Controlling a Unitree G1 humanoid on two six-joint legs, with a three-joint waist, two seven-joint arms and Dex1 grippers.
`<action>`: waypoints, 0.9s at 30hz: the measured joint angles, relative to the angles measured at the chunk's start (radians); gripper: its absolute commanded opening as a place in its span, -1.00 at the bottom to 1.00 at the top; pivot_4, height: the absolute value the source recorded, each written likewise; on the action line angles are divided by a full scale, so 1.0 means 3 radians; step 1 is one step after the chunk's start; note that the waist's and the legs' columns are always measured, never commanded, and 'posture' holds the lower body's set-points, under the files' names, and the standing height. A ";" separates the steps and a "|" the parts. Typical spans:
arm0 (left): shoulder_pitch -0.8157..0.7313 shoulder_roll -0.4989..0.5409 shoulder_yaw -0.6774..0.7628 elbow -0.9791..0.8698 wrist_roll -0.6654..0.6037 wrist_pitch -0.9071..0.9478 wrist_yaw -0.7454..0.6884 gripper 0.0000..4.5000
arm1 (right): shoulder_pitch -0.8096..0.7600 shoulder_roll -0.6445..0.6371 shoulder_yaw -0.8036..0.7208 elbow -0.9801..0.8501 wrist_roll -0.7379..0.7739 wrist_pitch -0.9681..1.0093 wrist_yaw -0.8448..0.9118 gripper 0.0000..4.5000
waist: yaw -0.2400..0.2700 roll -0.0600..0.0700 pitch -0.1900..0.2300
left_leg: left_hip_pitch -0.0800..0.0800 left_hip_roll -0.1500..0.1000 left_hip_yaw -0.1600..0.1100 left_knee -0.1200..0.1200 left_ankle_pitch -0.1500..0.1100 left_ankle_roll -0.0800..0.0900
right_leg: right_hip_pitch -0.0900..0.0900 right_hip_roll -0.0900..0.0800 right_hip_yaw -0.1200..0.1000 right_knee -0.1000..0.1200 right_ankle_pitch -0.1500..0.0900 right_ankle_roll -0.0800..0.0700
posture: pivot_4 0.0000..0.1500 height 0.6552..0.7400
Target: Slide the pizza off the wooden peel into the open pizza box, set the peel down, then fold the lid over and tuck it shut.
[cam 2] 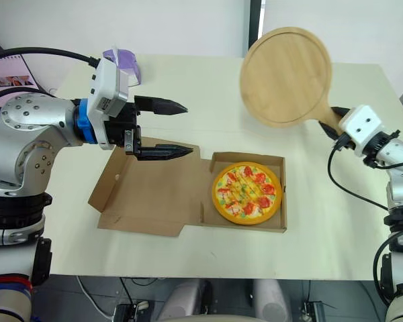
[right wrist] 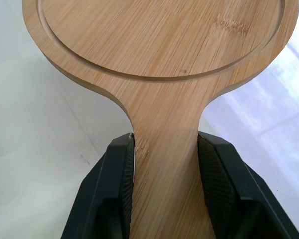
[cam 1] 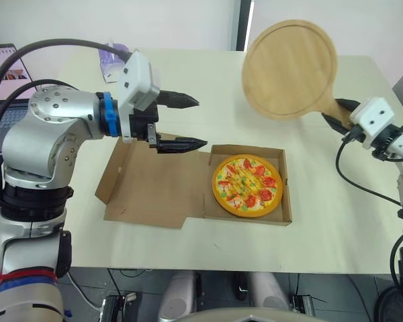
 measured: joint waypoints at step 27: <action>-0.0361 -0.0905 -0.0446 0.0339 -0.0001 -0.0375 -0.0113 1.00 | 0.2720 0.0474 -0.1829 -0.2994 0.1209 0.4483 -0.0817 0.14 | 0.0045 0.0027 -0.0016 | 0.0017 0.0002 0.0000 0.0001 -0.0005 0.0010 | 0.0031 0.0016 0.0002 -0.0003 -0.0001 0.0002 | 1.00 1.00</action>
